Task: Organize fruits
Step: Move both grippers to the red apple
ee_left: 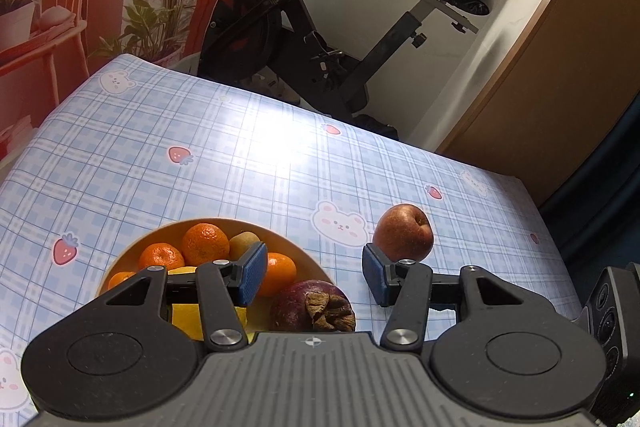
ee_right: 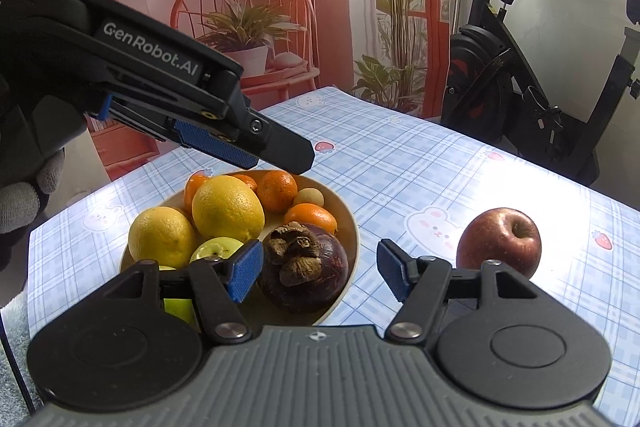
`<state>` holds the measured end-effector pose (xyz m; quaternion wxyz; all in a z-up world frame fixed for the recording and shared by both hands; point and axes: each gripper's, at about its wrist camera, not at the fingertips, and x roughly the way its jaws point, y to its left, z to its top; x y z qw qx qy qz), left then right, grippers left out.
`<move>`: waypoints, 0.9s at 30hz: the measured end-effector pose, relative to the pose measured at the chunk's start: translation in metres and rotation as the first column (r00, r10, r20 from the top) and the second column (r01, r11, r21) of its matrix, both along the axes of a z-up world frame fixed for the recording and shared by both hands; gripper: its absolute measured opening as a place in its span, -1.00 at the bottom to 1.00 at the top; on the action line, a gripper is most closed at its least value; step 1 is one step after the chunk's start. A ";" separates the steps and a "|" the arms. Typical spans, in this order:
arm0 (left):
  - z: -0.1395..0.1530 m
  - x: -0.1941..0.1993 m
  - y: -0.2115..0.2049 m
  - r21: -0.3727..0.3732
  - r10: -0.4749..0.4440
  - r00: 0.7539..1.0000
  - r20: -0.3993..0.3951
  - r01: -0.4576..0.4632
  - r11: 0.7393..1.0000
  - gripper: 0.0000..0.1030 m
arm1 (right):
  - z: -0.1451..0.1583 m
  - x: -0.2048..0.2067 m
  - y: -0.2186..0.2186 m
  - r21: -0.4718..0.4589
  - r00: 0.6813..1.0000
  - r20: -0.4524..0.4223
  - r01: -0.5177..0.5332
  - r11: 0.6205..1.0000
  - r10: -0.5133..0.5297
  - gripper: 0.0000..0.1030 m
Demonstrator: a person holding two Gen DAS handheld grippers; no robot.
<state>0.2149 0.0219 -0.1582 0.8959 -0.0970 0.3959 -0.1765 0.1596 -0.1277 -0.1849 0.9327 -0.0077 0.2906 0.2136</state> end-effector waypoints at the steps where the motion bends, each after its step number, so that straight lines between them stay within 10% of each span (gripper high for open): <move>1: 0.001 0.000 -0.004 0.006 -0.004 1.000 0.006 0.004 1.000 0.05 | 0.000 -0.002 -0.006 0.004 1.000 0.007 0.014 1.000 -0.014 0.29; 27: -0.015 0.047 -0.089 0.015 -0.144 0.990 0.006 0.144 0.990 0.07 | -0.020 0.020 -0.090 0.089 0.972 0.020 0.232 0.969 -0.235 0.35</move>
